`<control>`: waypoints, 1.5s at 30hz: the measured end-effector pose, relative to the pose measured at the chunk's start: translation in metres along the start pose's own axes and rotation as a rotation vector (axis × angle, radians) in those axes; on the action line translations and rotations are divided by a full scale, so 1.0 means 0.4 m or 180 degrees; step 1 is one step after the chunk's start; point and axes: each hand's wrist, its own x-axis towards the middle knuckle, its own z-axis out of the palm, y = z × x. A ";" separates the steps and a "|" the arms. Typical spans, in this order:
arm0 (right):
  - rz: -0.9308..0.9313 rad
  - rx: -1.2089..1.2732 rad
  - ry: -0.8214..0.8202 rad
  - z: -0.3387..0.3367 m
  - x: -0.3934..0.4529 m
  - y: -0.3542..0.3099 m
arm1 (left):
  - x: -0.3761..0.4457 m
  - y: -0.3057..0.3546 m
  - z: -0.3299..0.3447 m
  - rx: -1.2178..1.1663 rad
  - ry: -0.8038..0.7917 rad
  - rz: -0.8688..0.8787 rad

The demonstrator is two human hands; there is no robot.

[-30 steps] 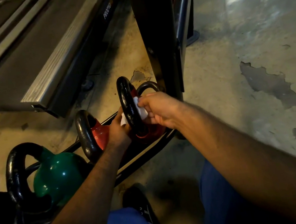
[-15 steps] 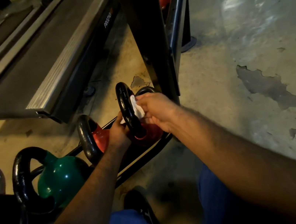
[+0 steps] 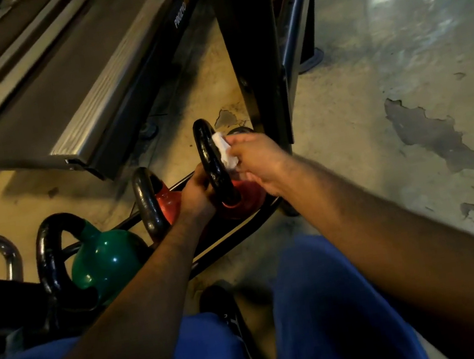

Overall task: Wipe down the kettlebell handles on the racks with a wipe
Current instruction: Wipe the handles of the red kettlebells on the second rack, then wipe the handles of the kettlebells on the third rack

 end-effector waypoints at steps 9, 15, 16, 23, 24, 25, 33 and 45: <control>0.0036 -0.0712 0.0154 -0.019 -0.041 0.043 | 0.016 0.004 -0.005 0.0102 -0.0066 0.0247; -0.0222 -0.0350 0.0651 0.028 -0.052 0.052 | 0.041 -0.033 -0.026 0.0887 -0.0178 0.0600; -0.0242 -0.0269 0.0779 0.030 -0.059 0.053 | 0.036 -0.016 -0.031 0.0890 -0.0244 0.0520; 0.0412 0.0509 0.1137 0.008 -0.149 0.022 | -0.007 0.095 -0.104 0.1788 -0.0634 0.0122; 0.0551 0.0631 0.1098 0.007 -0.168 0.009 | -0.022 0.117 -0.117 0.1860 -0.0639 0.0078; 0.0666 0.0806 0.1030 0.008 -0.192 -0.008 | -0.046 0.152 -0.133 0.1876 -0.0634 0.0012; 0.1315 0.1646 0.0903 0.038 -0.485 -0.236 | -0.261 0.423 -0.261 0.2149 -0.0809 -0.0409; 0.1054 0.1895 0.0941 0.024 -0.986 -0.729 | -0.595 0.944 -0.401 0.1917 -0.1513 -0.0020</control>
